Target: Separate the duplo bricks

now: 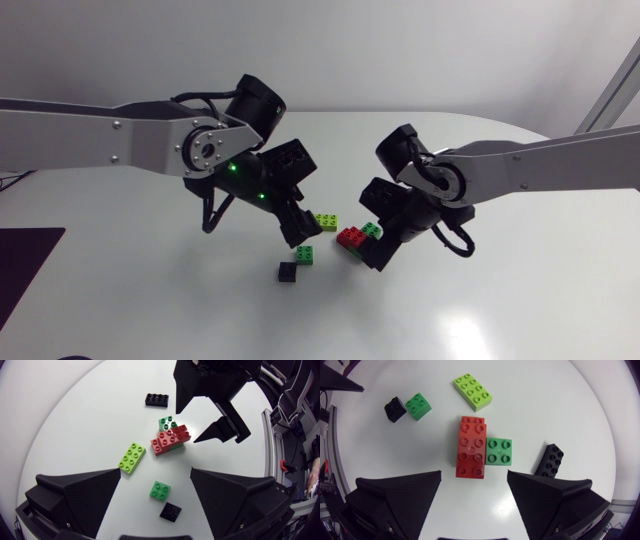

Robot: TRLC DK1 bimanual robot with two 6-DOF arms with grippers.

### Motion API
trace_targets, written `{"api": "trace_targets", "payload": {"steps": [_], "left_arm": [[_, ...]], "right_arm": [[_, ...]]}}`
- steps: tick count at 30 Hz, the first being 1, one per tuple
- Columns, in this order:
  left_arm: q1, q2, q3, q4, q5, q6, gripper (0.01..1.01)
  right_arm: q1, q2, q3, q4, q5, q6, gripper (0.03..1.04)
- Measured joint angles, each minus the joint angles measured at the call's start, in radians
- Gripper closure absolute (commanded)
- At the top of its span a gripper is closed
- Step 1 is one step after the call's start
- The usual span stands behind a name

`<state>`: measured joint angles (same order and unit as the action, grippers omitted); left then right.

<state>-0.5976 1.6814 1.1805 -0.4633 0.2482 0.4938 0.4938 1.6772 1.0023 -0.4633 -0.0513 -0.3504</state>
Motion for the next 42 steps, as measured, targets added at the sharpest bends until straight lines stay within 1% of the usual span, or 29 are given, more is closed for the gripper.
{"api": "trace_targets", "payload": {"steps": [2, 4, 12, 15, 17, 19, 20, 23, 27, 29, 42], "left_arm": [[0.0, 0.0, -0.002, 0.0, 0.0, 0.006, 0.057], [0.0, 0.0, -0.004, 0.0, 0.0, 0.008, 0.057], [0.001, 0.0, -0.012, 0.004, 0.007, 0.008, 0.057], [0.002, 0.0, -0.012, 0.008, 0.008, 0.011, 0.057], [0.003, 0.0, -0.012, 0.008, 0.01, 0.011, 0.057], [0.005, 0.0, -0.012, 0.008, 0.011, 0.011, 0.057], [0.007, 0.0, -0.012, 0.01, 0.011, 0.011, 0.057], [0.01, 0.0, -0.013, 0.016, 0.011, 0.011, 0.056], [0.01, 0.0, -0.013, 0.017, 0.011, 0.011, 0.057], [0.01, 0.0, -0.013, 0.02, 0.011, 0.011, 0.057], [0.009, 0.0, -0.013, 0.023, 0.011, 0.011, 0.057]], "right_arm": [[0.0, 0.016, -0.005, 0.004, 0.0, 0.012, 0.16], [0.003, 0.031, -0.011, 0.014, 0.0, 0.021, 0.17], [0.039, 0.05, -0.012, 0.026, 0.0, 0.049, 0.45], [0.044, 0.066, -0.009, 0.029, 0.0, 0.052, 0.45], [0.044, 0.081, -0.007, 0.033, 0.003, 0.053, 0.49], [0.044, 0.091, -0.007, 0.044, 0.004, 0.053, 0.5], [0.044, 0.093, -0.007, 0.048, 0.004, 0.053, 0.54], [0.043, 0.094, -0.006, 0.053, 0.004, 0.052, 0.58], [0.043, 0.094, -0.006, 0.066, 0.004, 0.053, 0.59], [0.043, 0.094, -0.005, 0.07, 0.004, 0.053, 0.63], [0.036, 0.093, -0.006, 0.094, 0.03, 0.06, 0.64]]}}
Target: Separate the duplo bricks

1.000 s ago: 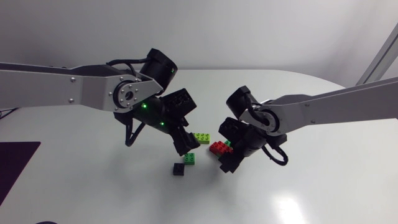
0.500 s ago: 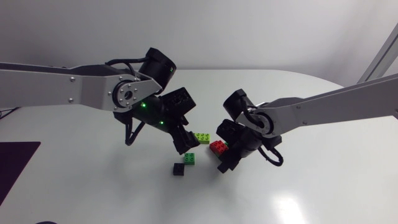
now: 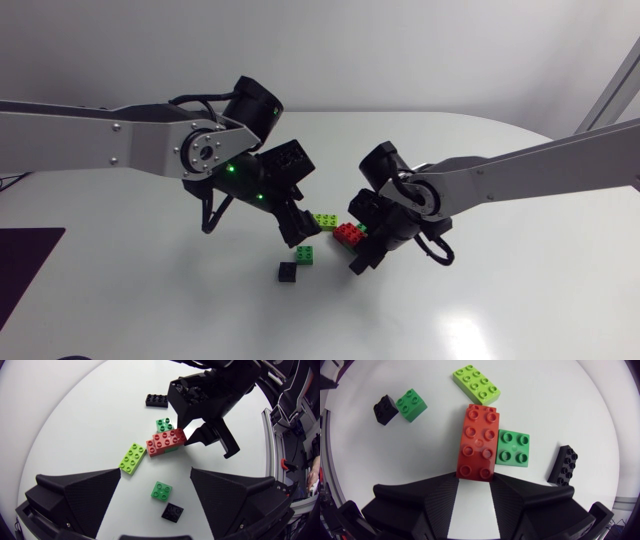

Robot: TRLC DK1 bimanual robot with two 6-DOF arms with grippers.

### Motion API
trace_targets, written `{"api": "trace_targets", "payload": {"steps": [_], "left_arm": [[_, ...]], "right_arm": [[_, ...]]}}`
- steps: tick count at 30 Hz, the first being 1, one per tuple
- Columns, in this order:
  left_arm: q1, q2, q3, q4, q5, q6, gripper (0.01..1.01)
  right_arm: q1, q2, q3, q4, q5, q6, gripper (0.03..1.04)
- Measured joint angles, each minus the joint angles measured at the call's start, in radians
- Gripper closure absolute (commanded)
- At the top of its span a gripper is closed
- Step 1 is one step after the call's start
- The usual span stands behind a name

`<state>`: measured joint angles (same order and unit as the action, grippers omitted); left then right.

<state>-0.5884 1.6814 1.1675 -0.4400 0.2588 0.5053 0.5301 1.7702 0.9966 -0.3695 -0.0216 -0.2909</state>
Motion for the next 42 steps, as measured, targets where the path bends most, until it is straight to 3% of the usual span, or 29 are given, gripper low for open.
{"api": "trace_targets", "payload": {"steps": [14, 18, 23, 32, 36, 42], "left_arm": [[0.0, 0.0, 0.0, 0.0, 0.002, 0.0, 0.057], [0.0, 0.0, 0.0, 0.0, 0.025, 0.009, 0.057], [-0.01, -0.043, -0.072, 0.097, 0.074, 0.029, 0.059], [-0.093, -0.126, -0.176, 0.269, -0.032, 0.021, 0.061], [-0.105, -0.131, -0.194, 0.321, -0.068, 0.006, 0.061], [-0.124, -0.139, -0.198, 0.33, -0.077, -0.005, 0.061]], "right_arm": [[-0.027, -0.105, -0.013, 0.002, -0.039, -0.026, 0.64], [-0.084, -0.191, -0.043, -0.041, -0.171, -0.069, 0.64], [-0.262, -0.246, -0.044, -0.153, -0.42, -0.092, 0.64], [-0.481, -0.257, 0.043, -0.487, -0.888, -0.155, 0.64], [-0.539, -0.257, 0.095, -0.608, -0.989, -0.208, 0.64], [-0.585, -0.254, 0.113, -0.719, -1.037, -0.298, 0.64]]}}
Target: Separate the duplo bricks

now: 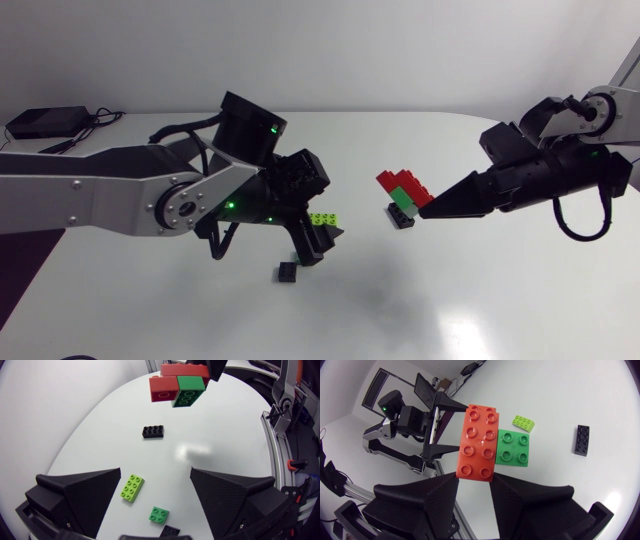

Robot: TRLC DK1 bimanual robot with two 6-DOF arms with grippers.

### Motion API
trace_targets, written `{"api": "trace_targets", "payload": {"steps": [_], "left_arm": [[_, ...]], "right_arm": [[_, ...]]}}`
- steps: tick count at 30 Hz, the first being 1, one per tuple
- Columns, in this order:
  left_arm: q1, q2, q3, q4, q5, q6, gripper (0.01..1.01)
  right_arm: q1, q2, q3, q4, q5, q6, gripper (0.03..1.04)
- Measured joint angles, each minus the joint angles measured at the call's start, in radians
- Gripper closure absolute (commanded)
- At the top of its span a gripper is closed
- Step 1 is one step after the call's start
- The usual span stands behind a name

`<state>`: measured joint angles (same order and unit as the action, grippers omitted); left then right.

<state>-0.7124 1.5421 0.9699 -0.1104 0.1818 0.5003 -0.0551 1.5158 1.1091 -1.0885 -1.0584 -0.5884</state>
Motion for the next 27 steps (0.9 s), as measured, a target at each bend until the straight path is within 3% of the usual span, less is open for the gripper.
{"api": "trace_targets", "payload": {"steps": [7, 14, 21, 27], "left_arm": [[-0.003, -0.003, -0.002, -0.006, 0.012, -0.018, 0.061], [0.142, 0.018, 0.093, -0.239, 0.405, -0.051, 0.061], [0.161, 0.022, 0.157, -0.426, 0.527, 0.05, 0.062], [0.161, 0.072, 0.238, -0.566, 0.634, 0.136, 0.074]], "right_arm": [[-0.024, 0.016, -0.002, -0.035, -0.011, -0.094, 0.64], [-0.006, -0.096, -0.112, 0.091, 0.037, -0.153, 0.64], [0.028, -0.132, -0.137, 0.023, 0.041, -0.347, 0.64], [0.105, -0.167, -0.15, 0.017, 0.045, -0.405, 0.64]]}}
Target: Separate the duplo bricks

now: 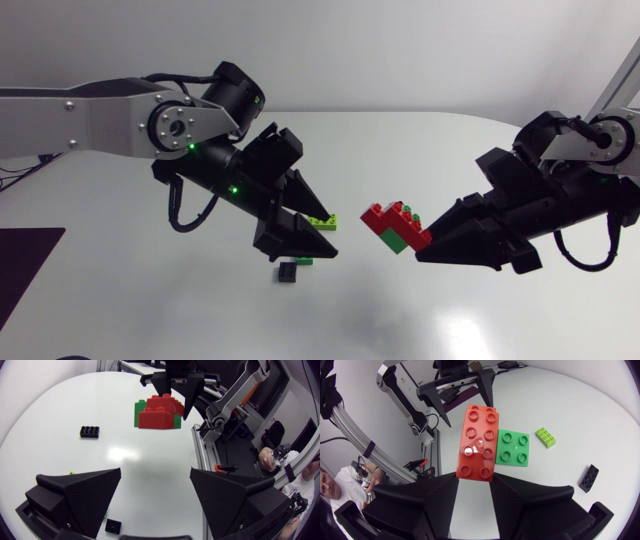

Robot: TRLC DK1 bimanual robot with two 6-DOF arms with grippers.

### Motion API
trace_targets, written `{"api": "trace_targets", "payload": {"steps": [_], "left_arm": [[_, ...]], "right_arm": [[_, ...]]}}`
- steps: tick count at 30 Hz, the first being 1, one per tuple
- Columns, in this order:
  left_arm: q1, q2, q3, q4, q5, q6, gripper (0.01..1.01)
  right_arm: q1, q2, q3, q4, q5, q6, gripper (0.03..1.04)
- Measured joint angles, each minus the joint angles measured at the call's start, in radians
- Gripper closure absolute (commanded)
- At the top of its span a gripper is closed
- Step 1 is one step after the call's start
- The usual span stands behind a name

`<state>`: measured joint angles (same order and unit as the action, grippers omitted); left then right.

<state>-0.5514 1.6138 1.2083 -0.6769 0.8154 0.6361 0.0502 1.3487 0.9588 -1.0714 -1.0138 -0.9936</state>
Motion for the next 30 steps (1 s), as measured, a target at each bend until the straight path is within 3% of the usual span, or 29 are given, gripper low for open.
{"api": "trace_targets", "payload": {"steps": [11, 24, 30], "left_arm": [[0.022, 0.099, 0.172, -0.119, 0.136, 0.03, 0.074], [0.018, 0.149, 0.236, -0.306, 0.229, 0.128, 0.107], [0.007, 0.149, 0.236, -0.331, 0.245, 0.143, 0.11]], "right_arm": [[0.038, -0.025, -0.029, -0.023, -0.002, -0.034, 0.64], [0.035, -0.002, 0.003, -0.175, -0.064, -0.159, 0.64], [0.033, 0.053, 0.026, -0.221, -0.088, -0.235, 0.64]]}}
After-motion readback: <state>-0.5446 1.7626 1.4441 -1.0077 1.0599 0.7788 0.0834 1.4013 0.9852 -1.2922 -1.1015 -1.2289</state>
